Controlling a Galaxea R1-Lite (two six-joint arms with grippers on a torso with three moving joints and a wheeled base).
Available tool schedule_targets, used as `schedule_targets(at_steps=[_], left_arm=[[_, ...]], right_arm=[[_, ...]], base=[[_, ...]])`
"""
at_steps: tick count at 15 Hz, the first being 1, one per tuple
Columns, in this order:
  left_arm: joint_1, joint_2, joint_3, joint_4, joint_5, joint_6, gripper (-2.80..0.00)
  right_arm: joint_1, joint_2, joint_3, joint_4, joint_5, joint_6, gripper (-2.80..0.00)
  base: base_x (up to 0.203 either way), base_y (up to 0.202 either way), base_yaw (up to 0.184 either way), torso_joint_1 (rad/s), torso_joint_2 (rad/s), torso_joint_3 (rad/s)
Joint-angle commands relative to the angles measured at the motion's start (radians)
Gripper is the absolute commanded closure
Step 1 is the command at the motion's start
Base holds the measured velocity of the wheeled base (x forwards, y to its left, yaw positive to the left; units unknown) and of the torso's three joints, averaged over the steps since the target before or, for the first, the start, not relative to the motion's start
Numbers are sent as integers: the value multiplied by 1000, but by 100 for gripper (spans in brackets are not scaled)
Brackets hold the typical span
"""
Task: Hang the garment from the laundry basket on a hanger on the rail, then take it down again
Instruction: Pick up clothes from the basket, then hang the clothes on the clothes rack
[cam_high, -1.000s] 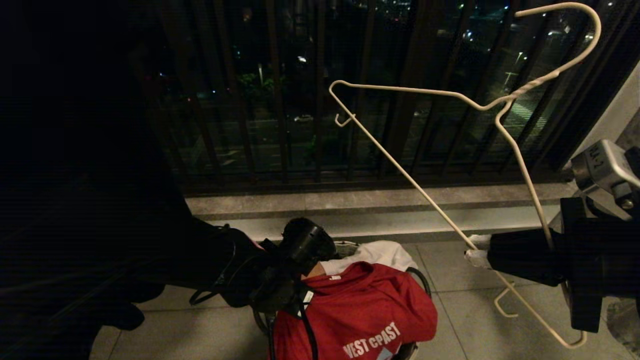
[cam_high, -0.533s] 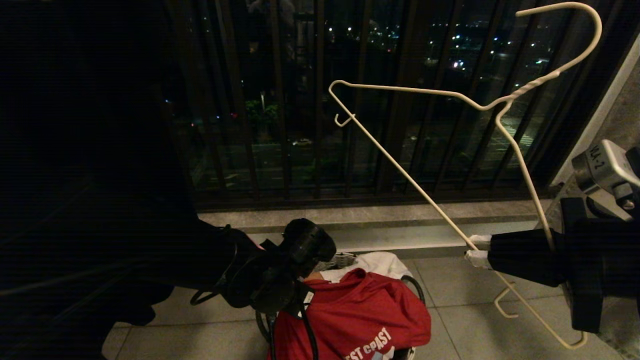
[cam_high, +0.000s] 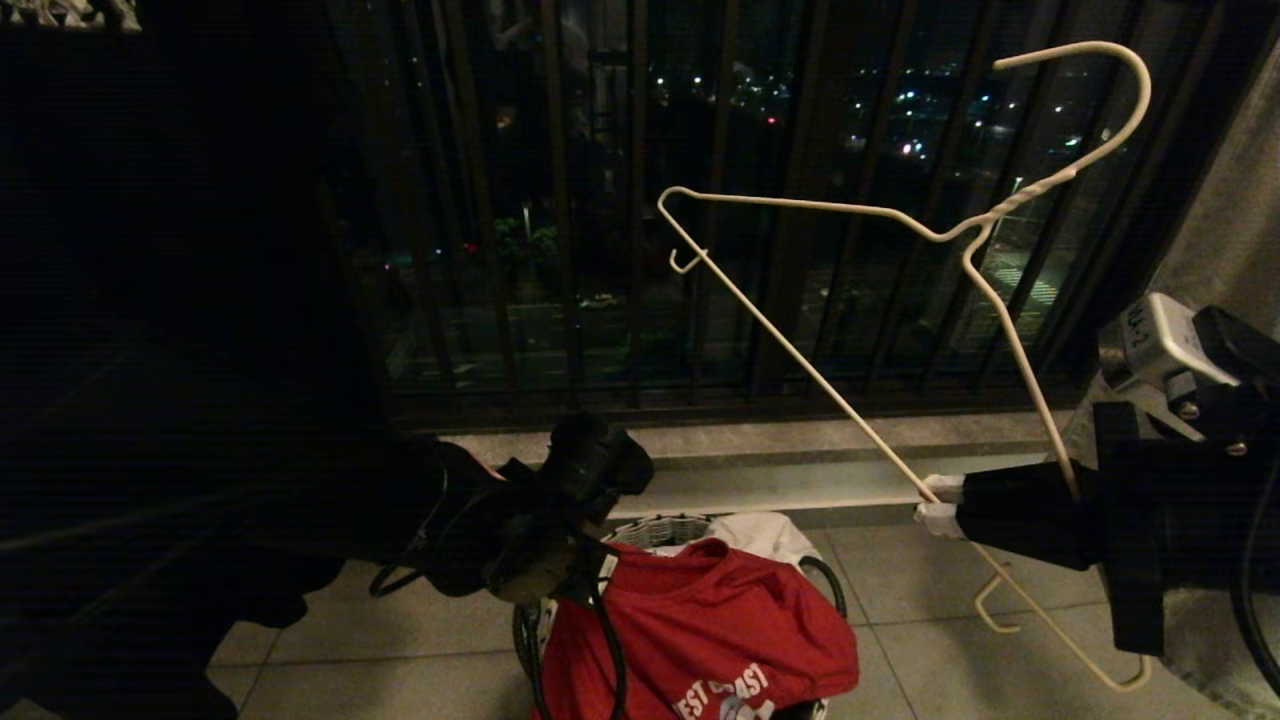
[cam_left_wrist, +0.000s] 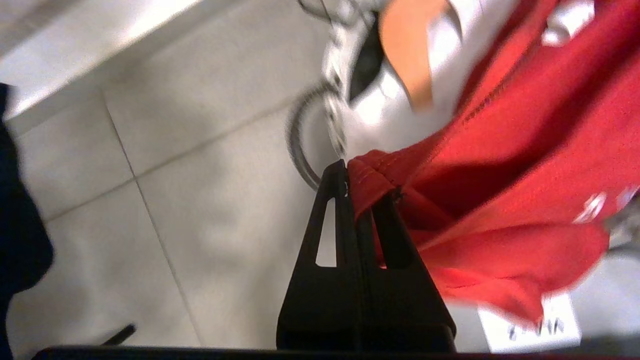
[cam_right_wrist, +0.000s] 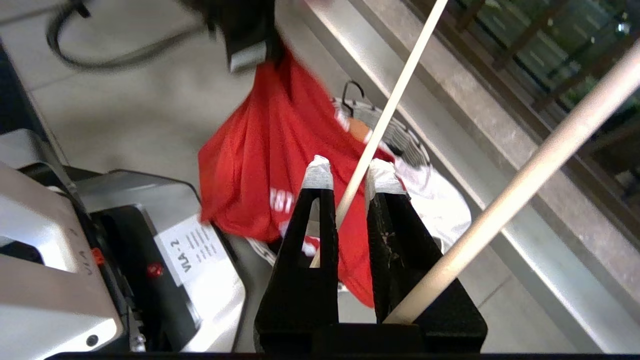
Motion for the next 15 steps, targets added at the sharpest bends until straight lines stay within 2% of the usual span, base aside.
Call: schedule_targets(at_steps=[1,2,4,6,8,11,13,15], left_arm=[[25,-48,1,-8,3,3,0],[30,-64,1,-10,3,4,0],[34,-83,1,-10,2,5,0],[48,-94,1,-13,1,9,0],[78,-109,-5,-14,-1,12,0],[114,-138,-25,-14,-9,10,0],[140,-157,-37,-14,-54,7,0],[145,-173,-37,-14,-77,7,0]], right_arm=[[-21,32,4,2,1,-9,0],[-48,44,4,5,1,-26,0],[-115,70,18,21,3,-141,0],[-130,80,34,91,4,-218,0],[-139,82,22,158,14,-256,0],[-173,85,3,212,83,-281,0],[-184,88,3,238,98,-318,0],[-202,99,12,277,109,-391,0]], base=[[0,0,0,0,0,0],[0,0,0,0,0,0],[0,0,0,0,0,0],[0,0,0,0,0,0],[0,0,0,0,0,0],[0,0,0,0,0,0],[0,0,0,0,0,0],[0,0,0,0,0,0]])
